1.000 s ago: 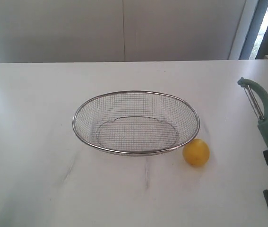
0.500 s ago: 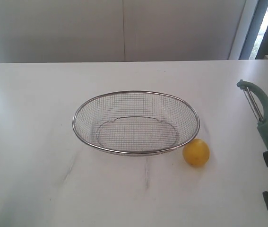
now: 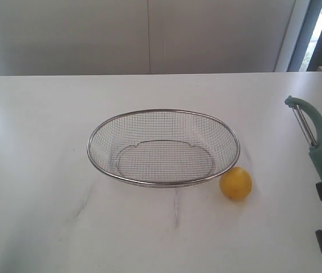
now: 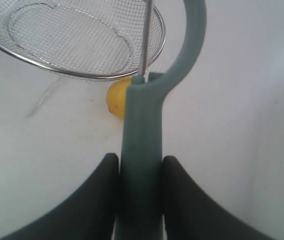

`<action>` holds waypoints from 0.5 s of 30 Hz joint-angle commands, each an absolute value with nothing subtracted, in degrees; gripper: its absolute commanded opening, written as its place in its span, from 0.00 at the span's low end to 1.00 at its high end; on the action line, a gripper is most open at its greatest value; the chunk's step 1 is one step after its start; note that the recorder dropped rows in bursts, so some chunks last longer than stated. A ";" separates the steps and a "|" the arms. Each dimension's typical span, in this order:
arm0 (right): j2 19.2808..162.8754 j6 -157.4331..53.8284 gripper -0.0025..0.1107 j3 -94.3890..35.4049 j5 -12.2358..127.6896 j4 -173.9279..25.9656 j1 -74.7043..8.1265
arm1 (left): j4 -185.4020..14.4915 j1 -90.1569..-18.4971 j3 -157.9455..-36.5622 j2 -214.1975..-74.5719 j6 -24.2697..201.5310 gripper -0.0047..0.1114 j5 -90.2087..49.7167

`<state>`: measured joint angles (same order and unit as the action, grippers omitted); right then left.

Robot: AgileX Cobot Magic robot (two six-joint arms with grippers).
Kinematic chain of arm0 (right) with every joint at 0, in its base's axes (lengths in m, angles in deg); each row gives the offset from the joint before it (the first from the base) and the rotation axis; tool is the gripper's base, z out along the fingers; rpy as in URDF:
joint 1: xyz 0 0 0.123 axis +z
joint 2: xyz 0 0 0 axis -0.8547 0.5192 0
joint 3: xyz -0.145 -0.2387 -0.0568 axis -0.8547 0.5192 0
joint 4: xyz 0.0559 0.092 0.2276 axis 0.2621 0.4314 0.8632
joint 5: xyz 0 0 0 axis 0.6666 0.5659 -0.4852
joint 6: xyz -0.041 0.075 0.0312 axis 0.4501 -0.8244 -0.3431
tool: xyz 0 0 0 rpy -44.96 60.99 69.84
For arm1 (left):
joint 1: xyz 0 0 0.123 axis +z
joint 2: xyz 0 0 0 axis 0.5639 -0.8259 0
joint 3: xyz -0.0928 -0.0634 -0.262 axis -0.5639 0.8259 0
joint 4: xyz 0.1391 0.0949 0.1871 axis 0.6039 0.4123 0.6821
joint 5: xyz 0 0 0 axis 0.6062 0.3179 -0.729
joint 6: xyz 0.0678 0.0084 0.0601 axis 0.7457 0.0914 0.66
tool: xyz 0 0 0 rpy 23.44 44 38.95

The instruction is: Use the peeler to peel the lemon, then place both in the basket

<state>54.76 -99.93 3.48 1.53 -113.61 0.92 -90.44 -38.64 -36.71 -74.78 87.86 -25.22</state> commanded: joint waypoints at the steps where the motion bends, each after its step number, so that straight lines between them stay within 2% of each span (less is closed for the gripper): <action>1: 54.25 -101.12 0.02 3.61 2.36 -114.65 0.59 | -90.80 -39.02 -36.56 -74.57 87.81 0.04 -15.32; 6: 54.25 -101.12 0.02 3.61 2.36 -114.65 0.59 | -90.93 -39.02 -36.56 -74.57 85.63 0.04 -6.79; 15: 54.25 -101.12 0.02 3.61 2.36 -114.65 0.59 | -90.93 -39.02 -36.56 -74.57 62.53 0.04 2.89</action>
<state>54.76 -100.91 3.48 1.53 -113.61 0.92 -90.44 -38.64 -36.71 -74.69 69.82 0.05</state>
